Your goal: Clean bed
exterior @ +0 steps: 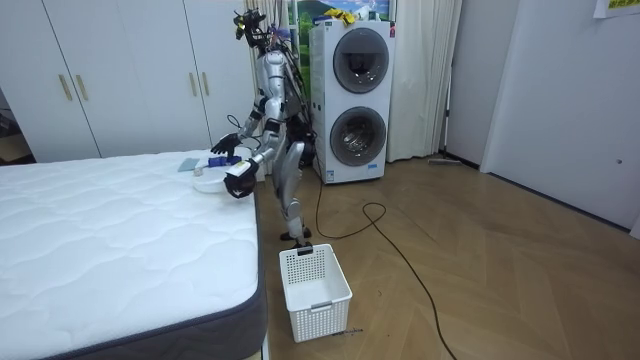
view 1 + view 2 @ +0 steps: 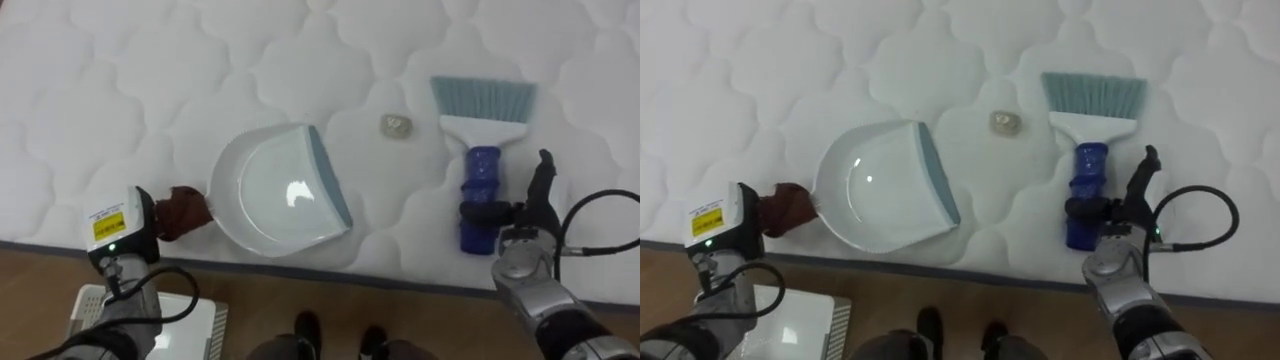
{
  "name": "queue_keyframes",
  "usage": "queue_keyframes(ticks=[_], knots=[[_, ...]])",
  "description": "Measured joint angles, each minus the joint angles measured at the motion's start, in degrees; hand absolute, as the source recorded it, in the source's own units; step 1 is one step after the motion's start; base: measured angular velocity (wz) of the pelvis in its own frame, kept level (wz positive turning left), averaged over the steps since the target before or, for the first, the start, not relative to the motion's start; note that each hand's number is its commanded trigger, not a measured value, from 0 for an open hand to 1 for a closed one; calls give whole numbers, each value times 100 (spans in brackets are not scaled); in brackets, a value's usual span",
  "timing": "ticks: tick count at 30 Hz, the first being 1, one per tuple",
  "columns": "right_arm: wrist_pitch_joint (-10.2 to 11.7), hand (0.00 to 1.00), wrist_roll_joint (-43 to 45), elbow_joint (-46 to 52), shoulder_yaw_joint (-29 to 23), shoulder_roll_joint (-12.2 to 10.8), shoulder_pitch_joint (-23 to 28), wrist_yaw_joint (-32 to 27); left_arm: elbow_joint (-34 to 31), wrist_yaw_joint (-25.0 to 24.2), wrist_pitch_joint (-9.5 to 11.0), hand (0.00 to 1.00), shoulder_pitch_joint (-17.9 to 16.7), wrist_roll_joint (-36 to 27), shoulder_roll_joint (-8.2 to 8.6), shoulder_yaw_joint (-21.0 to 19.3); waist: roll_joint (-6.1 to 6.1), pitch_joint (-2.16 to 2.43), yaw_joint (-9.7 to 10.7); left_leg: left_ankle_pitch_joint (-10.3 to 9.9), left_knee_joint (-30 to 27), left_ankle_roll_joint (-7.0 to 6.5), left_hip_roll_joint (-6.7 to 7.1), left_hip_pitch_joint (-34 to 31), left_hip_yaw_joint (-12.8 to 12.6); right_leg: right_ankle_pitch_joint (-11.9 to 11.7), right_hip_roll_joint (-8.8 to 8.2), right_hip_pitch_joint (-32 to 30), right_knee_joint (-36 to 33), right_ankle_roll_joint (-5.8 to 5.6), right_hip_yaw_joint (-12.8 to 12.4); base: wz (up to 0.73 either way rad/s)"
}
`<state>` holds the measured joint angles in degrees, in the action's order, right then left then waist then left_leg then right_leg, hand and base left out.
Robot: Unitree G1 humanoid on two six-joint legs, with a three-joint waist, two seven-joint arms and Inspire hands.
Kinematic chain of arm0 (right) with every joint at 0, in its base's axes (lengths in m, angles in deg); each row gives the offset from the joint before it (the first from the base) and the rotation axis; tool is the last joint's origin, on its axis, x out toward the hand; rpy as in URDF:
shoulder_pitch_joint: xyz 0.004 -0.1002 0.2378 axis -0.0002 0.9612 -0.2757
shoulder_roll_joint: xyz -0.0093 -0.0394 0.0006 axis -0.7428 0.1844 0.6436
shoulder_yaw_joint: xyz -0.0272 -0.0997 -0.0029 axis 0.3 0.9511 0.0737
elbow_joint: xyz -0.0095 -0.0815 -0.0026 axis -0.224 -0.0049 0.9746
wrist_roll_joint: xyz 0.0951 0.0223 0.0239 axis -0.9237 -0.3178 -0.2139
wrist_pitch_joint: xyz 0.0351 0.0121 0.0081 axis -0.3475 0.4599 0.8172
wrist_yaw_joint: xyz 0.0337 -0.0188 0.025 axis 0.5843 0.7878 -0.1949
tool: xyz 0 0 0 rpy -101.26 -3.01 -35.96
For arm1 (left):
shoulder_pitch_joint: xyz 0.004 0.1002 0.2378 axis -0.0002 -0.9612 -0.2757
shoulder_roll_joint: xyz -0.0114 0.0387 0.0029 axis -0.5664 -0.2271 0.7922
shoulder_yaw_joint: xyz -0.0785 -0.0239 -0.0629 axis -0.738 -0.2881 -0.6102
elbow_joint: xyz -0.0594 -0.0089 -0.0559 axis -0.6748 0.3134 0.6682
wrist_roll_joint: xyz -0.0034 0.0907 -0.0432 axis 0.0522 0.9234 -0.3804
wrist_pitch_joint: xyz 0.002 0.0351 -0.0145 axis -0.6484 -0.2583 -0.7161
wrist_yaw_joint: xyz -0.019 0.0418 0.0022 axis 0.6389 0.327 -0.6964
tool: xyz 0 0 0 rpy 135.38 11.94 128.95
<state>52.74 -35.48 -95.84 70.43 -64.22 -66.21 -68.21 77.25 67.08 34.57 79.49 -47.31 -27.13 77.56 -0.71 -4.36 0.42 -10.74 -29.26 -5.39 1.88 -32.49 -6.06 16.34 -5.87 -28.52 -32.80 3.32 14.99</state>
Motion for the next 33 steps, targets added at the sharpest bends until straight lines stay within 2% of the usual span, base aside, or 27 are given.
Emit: queue_keyframes(ticks=[3, 13, 16, 33], knots=[[-15, 0, -30, -88, -141, 8, -6, 165, -7, -18, 5, 100, 0, 9, 0, -3, 2, 2, -80, -4, -40, -8, 5, -34, 8, -1, -5, -31, -12, -2, 7, 1], [-76, 0, -48, -286, -135, 87, -82, 566, -34, -60, -18, 100, 62, 98, 4, 3, -3, 4, -223, -5, -122, -7, 0, -70, 25, 0, -15, -90, -186, -1, -11, 0], [-131, 0, -82, -285, -137, 95, -163, 660, -31, -86, -42, 100, 61, 96, 4, 3, -4, 5, -237, 0, -113, -5, 0, -91, -1, 6, -17, -140, -191, 10, -56, -5], [-124, 0, -685, -87, -180, 156, -187, 848, 2, -101, -107, 100, 131, 103, 4, 13, -15, 12, -216, 14, -124, -5, -6, -86, -15, 11, -15, -139, -185, 20, -57, 0]])
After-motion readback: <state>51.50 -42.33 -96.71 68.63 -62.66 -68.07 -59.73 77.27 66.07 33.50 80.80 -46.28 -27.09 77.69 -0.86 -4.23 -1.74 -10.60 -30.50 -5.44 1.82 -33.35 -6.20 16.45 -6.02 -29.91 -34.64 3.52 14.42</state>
